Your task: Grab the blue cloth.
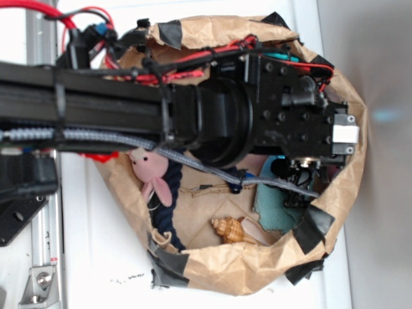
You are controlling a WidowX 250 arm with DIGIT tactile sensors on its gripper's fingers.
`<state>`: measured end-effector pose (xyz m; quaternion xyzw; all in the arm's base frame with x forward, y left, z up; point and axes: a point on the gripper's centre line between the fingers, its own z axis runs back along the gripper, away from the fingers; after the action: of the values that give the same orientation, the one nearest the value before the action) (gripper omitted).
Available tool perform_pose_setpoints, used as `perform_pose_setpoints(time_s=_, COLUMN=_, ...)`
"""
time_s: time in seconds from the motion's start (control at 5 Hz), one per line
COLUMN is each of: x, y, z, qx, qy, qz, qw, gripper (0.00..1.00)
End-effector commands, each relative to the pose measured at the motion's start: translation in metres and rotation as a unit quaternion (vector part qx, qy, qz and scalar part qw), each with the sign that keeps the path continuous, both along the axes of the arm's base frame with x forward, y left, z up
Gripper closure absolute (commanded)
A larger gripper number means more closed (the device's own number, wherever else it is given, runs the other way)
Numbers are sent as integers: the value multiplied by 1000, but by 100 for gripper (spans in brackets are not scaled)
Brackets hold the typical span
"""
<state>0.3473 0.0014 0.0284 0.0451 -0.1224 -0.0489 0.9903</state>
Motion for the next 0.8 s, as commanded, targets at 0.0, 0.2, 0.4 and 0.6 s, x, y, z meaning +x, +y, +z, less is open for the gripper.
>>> perform_pose_setpoints(time_s=0.0, x=0, y=5, z=23, qx=6, qy=-42, qz=9, qw=999, gripper=100)
perform_pose_setpoints(time_s=0.2, x=-8, y=7, z=36, qx=-3, qy=-60, qz=11, qw=998, gripper=100)
perform_pose_setpoints(time_s=0.4, x=-23, y=-2, z=59, qx=-45, qy=-87, qz=-16, qw=995, gripper=100)
perform_pose_setpoints(time_s=0.6, x=-39, y=-12, z=83, qx=-61, qy=-103, qz=-31, qw=992, gripper=100)
